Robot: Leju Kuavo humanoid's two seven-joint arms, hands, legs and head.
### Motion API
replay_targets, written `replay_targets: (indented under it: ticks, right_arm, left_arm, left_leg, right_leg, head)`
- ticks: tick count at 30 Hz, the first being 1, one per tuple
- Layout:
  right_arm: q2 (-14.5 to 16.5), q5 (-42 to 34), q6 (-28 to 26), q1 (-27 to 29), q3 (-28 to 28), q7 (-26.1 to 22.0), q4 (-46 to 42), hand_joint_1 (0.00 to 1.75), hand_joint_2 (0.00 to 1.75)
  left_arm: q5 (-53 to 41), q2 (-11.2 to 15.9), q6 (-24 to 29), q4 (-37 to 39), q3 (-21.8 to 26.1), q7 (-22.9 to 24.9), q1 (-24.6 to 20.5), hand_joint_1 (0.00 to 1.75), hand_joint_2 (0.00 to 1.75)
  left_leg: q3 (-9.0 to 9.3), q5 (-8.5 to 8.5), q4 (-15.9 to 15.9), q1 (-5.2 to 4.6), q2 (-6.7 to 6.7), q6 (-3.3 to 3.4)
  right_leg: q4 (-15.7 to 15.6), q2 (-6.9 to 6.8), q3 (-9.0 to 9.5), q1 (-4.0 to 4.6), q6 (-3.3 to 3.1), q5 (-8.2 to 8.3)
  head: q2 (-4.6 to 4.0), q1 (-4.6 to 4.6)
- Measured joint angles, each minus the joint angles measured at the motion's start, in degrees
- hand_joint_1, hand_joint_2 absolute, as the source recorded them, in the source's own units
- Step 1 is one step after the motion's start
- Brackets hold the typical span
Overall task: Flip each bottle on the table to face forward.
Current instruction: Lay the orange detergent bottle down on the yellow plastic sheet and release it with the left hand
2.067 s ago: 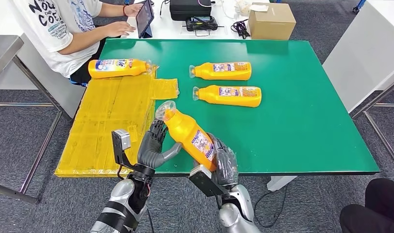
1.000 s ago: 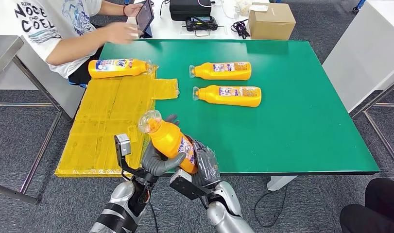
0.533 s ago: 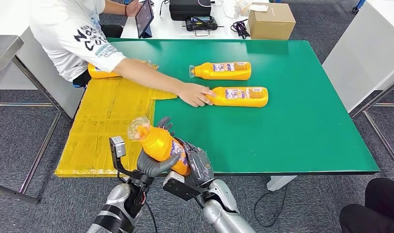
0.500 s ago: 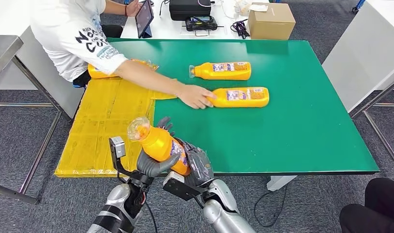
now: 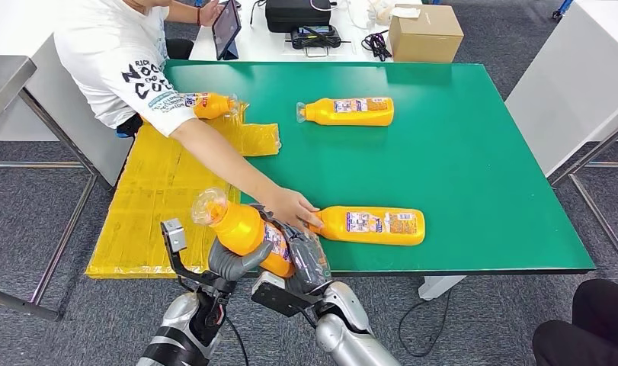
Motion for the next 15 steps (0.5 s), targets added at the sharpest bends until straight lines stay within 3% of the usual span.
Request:
replay_targets:
  ticks: [3,6,7,10,15]
  right_arm:
    - [0.0,0.0,0.0,-0.1,0.1,0.0,0.0,1.67,1.75]
    - [0.0,0.2,0.0,-0.2,0.1,0.3,0.0,0.36,1.75]
    - [0.0,0.3,-0.1,-0.2,0.1,0.5,0.0,0.0,1.31]
    - [0.0,0.8,-0.8,-0.2,0.1,1.5,0.0,0.0,0.0]
    - [0.0,1.4,-2.5,0.3,-0.1,4.3,-1.3,0.0,0.0]
  left_arm:
    - [0.2,0.0,0.0,-0.3,0.1,0.0,0.1,1.75,1.75]
    - [0.2,0.0,0.1,-0.5,0.2,0.1,0.2,1.75,1.75]
    - [0.2,0.0,0.1,-0.6,0.3,0.2,0.2,1.75,1.75]
    - [-0.3,0.0,0.9,-1.2,0.3,0.5,0.2,1.75,1.75]
    - [-4.4,0.0,6.1,-3.1,0.4,0.7,0.1,1.75,1.75]
  left_leg:
    - [0.0,0.0,0.0,0.0,0.0,0.0]
    - [0.0,0.0,0.0,0.0,0.0,0.0]
    - [0.0,0.0,0.0,0.0,0.0,0.0]
    - [0.01,0.0,0.0,0.0,0.0,0.0]
    - [0.0,0.0,0.0,0.0,0.02,0.0]
  right_leg:
    - [0.0,0.0,0.0,0.0,0.0,0.0]
    - [0.0,0.0,0.0,0.0,0.0,0.0]
    - [0.0,0.0,0.0,0.0,0.0,0.0]
    - [0.0,0.0,0.0,0.0,0.0,0.0]
    - [0.0,0.01,0.0,0.0,0.0,0.0]
  head:
    - [0.0,0.0]
    - [0.0,0.01]
    - [0.0,0.0]
    - [0.0,0.0]
    - [0.0,0.01]
